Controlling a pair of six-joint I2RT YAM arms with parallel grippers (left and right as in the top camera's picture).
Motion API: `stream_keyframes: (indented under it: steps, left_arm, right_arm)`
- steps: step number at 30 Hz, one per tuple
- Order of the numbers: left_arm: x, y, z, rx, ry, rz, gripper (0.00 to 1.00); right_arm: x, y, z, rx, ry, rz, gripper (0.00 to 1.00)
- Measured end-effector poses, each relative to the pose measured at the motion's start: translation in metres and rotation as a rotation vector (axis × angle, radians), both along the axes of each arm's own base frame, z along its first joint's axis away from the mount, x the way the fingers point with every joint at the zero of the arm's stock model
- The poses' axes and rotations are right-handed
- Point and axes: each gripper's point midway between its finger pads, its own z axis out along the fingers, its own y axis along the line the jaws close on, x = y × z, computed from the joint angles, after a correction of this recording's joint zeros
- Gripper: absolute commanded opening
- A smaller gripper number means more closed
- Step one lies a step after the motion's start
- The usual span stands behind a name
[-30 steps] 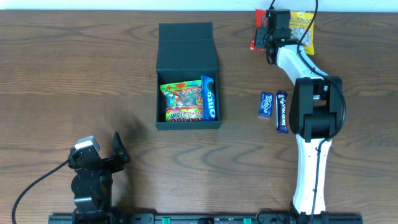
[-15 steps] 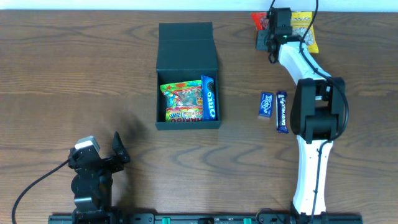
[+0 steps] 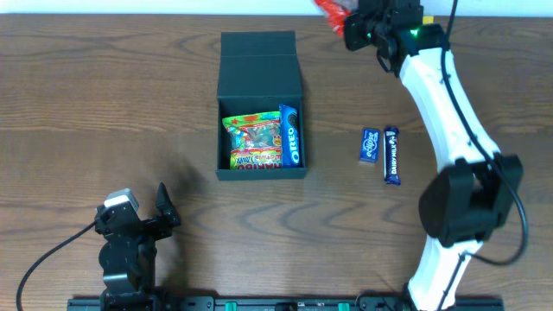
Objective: Pack container
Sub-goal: 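Carry the red Hacks bag into the box and push it down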
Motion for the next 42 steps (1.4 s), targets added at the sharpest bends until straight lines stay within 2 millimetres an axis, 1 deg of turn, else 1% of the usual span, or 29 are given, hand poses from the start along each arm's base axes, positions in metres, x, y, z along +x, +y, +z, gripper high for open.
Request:
stream_keyframes:
  steps: [1,3,6,8,10,15,18,20,23,25,29,34,39,40,41,42]
  left_arm:
    - [0.0,0.0,0.0,0.0,0.0,0.0,0.95]
    - [0.0,0.0,0.0,0.0,0.0,0.0,0.95]
    - [0.0,0.0,0.0,0.0,0.0,0.0,0.95]
    - [0.0,0.0,0.0,0.0,0.0,0.0,0.95]
    - [0.0,0.0,0.0,0.0,0.0,0.0,0.95]
    - [0.0,0.0,0.0,0.0,0.0,0.0,0.95]
    - [0.0,0.0,0.0,0.0,0.0,0.0,0.95]
    - [0.0,0.0,0.0,0.0,0.0,0.0,0.95]
    - [0.0,0.0,0.0,0.0,0.0,0.0,0.95]
    - [0.0,0.0,0.0,0.0,0.0,0.0,0.95]
    - [0.0,0.0,0.0,0.0,0.0,0.0,0.95]
    - [0.0,0.0,0.0,0.0,0.0,0.0,0.95]
    - [0.0,0.0,0.0,0.0,0.0,0.0,0.95]
    - [0.0,0.0,0.0,0.0,0.0,0.0,0.95]
    - [0.0,0.0,0.0,0.0,0.0,0.0,0.95]
    - [0.0,0.0,0.0,0.0,0.0,0.0,0.95]
  right_arm:
    - [-0.013,0.014,0.006,-0.003,0.008,0.076,0.01]
    - [-0.04,0.04,0.005,-0.008,0.045,0.226,0.01]
    - [-0.088,0.077,-0.012,-0.023,0.14,0.479,0.01]
    - [-0.112,0.094,-0.021,-0.031,0.18,0.6,0.01]
    - [-0.131,0.109,-0.023,-0.04,0.187,0.701,0.02]
    - [-0.155,0.138,-0.023,-0.047,0.155,0.861,0.01]
    - [-0.165,0.154,-0.028,-0.047,0.15,0.921,0.01]
    - [-0.17,0.164,-0.036,-0.047,0.162,0.952,0.01]
    - [-0.172,0.175,-0.055,-0.048,0.191,0.975,0.02]
    - [-0.167,0.18,-0.07,-0.045,0.218,0.96,0.01]
    - [-0.155,0.182,-0.095,-0.037,0.27,0.893,0.01]
    - [-0.147,0.175,-0.1,-0.076,0.283,0.828,0.01]
    - [-0.146,0.17,-0.105,-0.091,0.316,0.786,0.02]
    - [-0.146,0.17,-0.105,-0.093,0.318,0.783,0.11]
    - [-0.146,0.169,-0.105,-0.092,0.323,0.775,0.33]
    - [-0.146,0.169,-0.106,-0.093,0.325,0.773,0.49]
